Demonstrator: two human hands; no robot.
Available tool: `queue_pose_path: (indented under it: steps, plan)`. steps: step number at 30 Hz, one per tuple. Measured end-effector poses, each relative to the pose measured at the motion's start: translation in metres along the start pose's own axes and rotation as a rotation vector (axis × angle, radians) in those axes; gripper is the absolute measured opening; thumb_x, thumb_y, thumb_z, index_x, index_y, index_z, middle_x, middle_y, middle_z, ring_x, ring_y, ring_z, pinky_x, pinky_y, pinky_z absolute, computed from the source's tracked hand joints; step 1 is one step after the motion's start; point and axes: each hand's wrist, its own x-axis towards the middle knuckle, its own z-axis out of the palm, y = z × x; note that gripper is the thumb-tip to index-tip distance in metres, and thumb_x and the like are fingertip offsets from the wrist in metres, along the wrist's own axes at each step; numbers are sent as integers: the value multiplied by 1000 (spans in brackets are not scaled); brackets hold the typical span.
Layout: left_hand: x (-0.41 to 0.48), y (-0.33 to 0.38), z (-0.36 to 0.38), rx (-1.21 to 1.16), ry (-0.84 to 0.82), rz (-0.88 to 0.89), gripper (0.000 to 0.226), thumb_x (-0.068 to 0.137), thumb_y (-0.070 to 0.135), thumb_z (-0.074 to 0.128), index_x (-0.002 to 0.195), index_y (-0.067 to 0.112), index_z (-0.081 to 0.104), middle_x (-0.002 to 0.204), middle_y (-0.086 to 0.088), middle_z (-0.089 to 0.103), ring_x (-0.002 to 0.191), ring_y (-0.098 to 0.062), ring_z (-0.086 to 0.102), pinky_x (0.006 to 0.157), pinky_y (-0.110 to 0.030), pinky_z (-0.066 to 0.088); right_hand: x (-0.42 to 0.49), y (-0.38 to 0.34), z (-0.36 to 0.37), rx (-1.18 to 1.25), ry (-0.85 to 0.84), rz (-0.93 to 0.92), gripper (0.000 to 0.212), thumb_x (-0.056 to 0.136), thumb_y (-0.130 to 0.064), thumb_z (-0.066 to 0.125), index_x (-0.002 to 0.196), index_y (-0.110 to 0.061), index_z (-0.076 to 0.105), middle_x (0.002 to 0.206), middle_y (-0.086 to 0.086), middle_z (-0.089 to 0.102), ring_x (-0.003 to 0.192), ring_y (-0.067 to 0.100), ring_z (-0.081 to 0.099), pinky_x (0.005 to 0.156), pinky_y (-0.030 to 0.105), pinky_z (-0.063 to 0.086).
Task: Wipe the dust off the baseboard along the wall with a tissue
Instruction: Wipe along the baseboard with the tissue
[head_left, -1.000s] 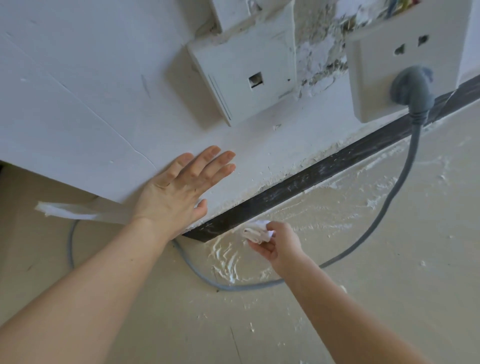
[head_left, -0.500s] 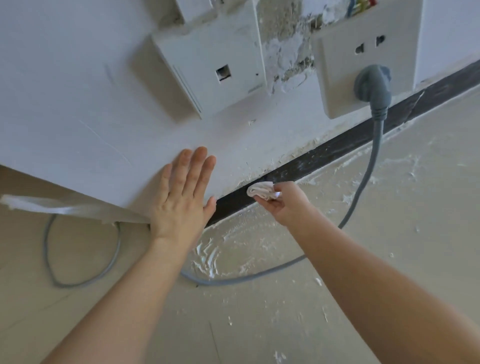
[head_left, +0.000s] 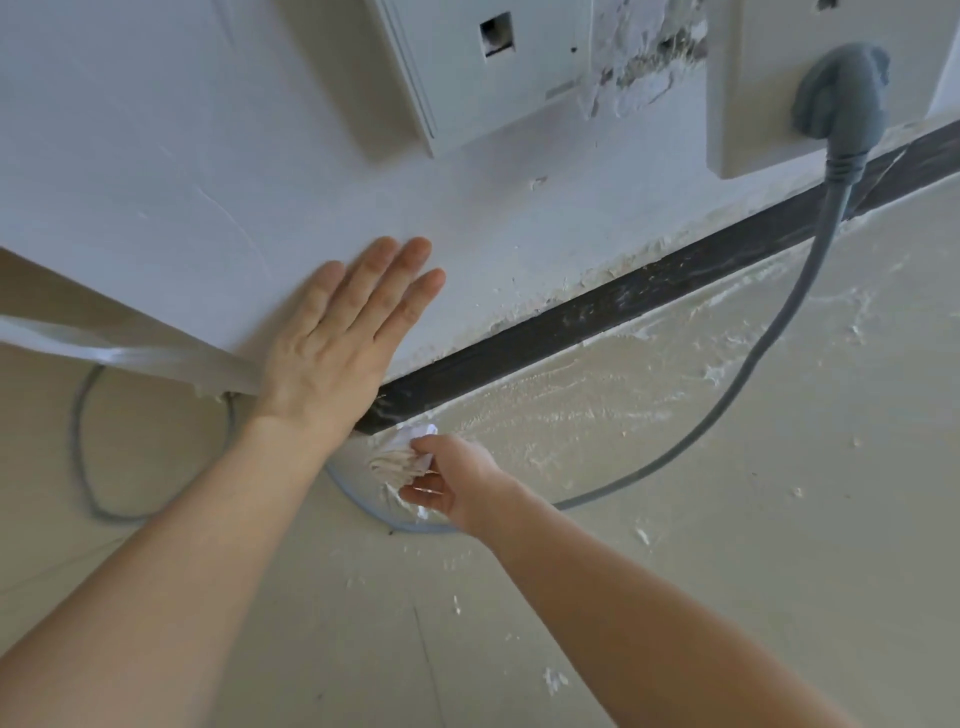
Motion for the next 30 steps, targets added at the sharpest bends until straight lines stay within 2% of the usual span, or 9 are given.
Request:
queue_pose_path:
  steps: [2,7,11,14,17,19,22,26,30]
  plan:
    - [-2,-8,0,-33,18,13,64,97,9,30,151,17,-4,154,-5,-24,142,-21,-23,114,-38,-7,10,7,11,6,-3,8,35,90,-10,60,123,2,54,111,20,65,81,26,64,66,31,58]
    - [-14,-18,1,-79,8,-33,83,92,19,55,151,16,-3,154,-3,-26,142,-19,-23,114,-38,-7,28,15,37,109,-4,-12,44,92,-8,58,132,1,44,117,24,64,75,23,65,64,31,58]
    - [-22,-18,-1,-106,-19,-47,75,91,5,35,150,16,-9,153,-1,-29,140,-19,-26,114,-37,-9,32,12,60,176,-18,6,41,93,-6,54,133,1,45,111,20,67,81,25,69,52,27,57]
    - [-23,-14,-4,-96,-47,-50,68,91,5,21,149,15,-14,152,-2,-31,139,-21,-29,114,-38,-9,33,0,65,219,-38,-12,25,92,1,46,115,5,55,87,18,66,72,25,67,58,30,59]
    - [-25,-11,-1,-57,-23,-62,61,94,2,14,150,15,-8,153,-4,-29,140,-23,-27,114,-39,-6,25,-11,52,240,-27,-62,33,92,1,46,121,11,54,97,24,67,68,26,66,55,30,59]
    - [-25,-9,0,-74,-9,-82,65,94,2,23,151,14,-6,153,-4,-27,141,-23,-25,114,-39,-5,17,-18,30,324,-13,-119,33,93,-1,45,123,11,54,111,27,66,83,30,68,65,31,60]
    - [-24,-4,1,-138,5,-121,74,93,8,43,151,14,-2,154,-3,-24,142,-22,-22,115,-40,-6,8,-26,-9,522,57,-212,26,91,-4,50,114,5,58,108,25,66,94,33,66,84,37,57]
    - [-24,4,1,-118,-22,-137,85,89,18,58,151,12,1,155,-6,-22,142,-23,-20,115,-40,-6,13,-14,-7,236,107,-130,40,85,-8,58,123,0,51,112,26,63,96,34,69,76,36,60]
    - [-23,6,0,-102,-34,-136,83,90,20,57,151,11,2,155,-8,-21,142,-24,-21,115,-40,-5,10,-36,-5,270,120,-149,32,91,-2,52,122,4,52,111,27,64,96,34,69,76,36,59]
